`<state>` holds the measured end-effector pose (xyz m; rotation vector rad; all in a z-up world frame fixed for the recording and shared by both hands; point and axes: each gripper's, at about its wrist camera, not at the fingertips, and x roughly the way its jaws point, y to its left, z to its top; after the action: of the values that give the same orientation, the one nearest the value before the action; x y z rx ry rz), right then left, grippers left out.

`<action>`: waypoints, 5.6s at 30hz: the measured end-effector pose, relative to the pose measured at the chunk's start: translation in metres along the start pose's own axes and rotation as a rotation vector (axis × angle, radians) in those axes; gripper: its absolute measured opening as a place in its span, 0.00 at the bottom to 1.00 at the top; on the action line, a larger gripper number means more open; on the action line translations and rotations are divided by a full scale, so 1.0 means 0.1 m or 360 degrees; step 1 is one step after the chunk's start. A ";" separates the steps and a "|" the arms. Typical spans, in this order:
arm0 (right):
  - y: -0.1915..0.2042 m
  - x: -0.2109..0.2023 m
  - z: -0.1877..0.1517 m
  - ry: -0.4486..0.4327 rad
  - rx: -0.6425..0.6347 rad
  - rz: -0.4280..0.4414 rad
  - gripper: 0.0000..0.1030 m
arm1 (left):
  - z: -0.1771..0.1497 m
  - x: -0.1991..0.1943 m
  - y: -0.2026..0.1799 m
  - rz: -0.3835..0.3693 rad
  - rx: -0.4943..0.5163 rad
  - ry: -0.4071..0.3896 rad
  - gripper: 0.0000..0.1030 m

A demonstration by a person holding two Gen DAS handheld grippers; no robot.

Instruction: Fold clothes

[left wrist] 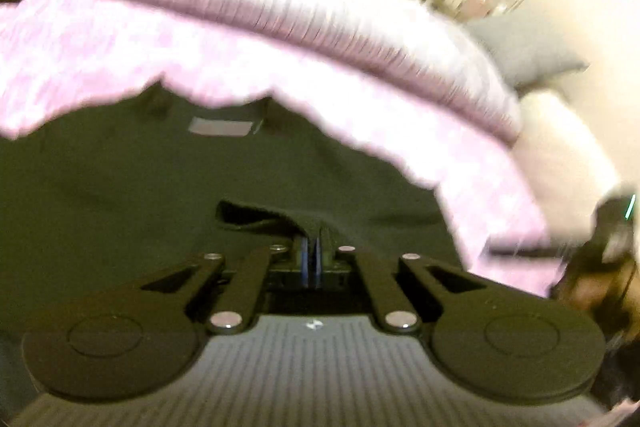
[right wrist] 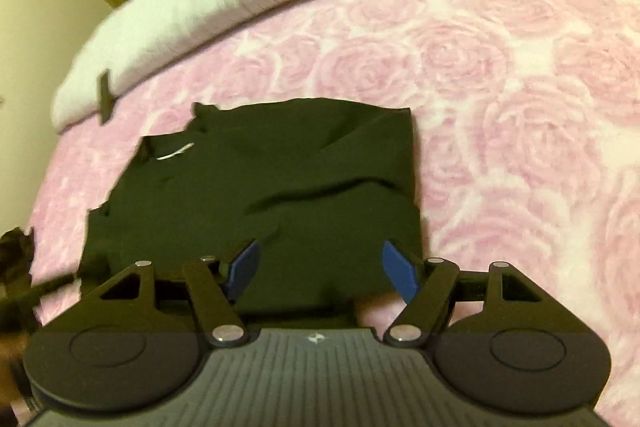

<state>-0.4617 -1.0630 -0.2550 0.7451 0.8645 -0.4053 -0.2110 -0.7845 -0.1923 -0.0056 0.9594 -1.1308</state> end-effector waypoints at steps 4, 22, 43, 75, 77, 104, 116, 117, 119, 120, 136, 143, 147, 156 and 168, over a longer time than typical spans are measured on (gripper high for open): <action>0.22 0.07 -0.40 -0.0055 -0.0281 -0.0151 0.68 | 0.36 -0.22 -0.18 0.0019 0.0105 -0.0103 0.01; 0.35 0.71 -0.42 -0.0205 -0.0520 -0.0395 0.80 | 0.23 -0.45 0.71 0.0414 0.0143 -0.0035 0.01; 0.40 0.72 -0.68 -0.0367 -0.0626 -0.0558 0.83 | -0.03 -0.35 0.82 0.0172 0.0192 0.0199 0.01; 0.38 0.18 -0.26 -0.0354 -0.0480 -0.0375 0.86 | -0.53 0.01 1.08 0.0300 0.0394 0.0500 0.02; 0.44 0.36 -0.10 -0.0326 -0.0502 -0.0282 0.81 | -0.55 0.02 1.09 0.0265 0.0367 0.0557 0.02; 0.40 1.04 -0.12 -0.0085 -0.0702 -0.0154 0.45 | -0.28 -0.10 1.32 0.0320 0.0184 0.0298 0.27; 0.33 0.92 -0.23 0.0027 -0.0691 -0.0284 0.58 | -0.27 -0.07 1.39 0.0460 0.0275 0.0375 0.28; 0.32 0.88 -0.26 0.0039 -0.0682 -0.0296 0.58 | -0.29 -0.14 1.37 0.0477 0.0280 0.0372 0.27; 0.31 0.81 -0.31 0.0055 -0.0672 -0.0315 0.58 | -0.34 -0.27 1.34 0.0513 0.0290 0.0365 0.27; 0.30 0.76 -0.33 0.0056 -0.0662 -0.0331 0.58 | -0.40 -0.36 1.31 0.0530 0.0297 0.0373 0.27; 0.34 -0.01 -1.53 0.0307 -0.0404 -0.0314 0.59 | -1.84 -1.32 0.96 0.0620 0.0078 0.0538 0.30; 0.25 -0.55 -2.02 0.0404 -0.0481 -0.0321 0.62 | -2.39 -1.86 0.58 0.0779 0.0229 0.0626 0.34; 0.38 -0.91 -2.32 0.0352 -0.0748 -0.0231 0.64 | -2.73 -2.15 0.06 0.0791 0.0586 0.0616 0.52; 0.82 -1.22 -3.28 0.0257 -0.1413 -0.0060 0.68 | -3.73 -2.00 -0.69 0.0830 0.1532 0.0718 0.68; 1.20 -0.99 -3.85 0.0144 -0.1627 -0.0057 0.68 | -3.67 -2.06 -0.08 0.0908 0.1829 0.0607 0.69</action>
<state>-0.6550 -0.6967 -0.2882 -0.2003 1.0231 0.0706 -0.4724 -0.4675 -0.2832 1.3631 0.4549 -1.0091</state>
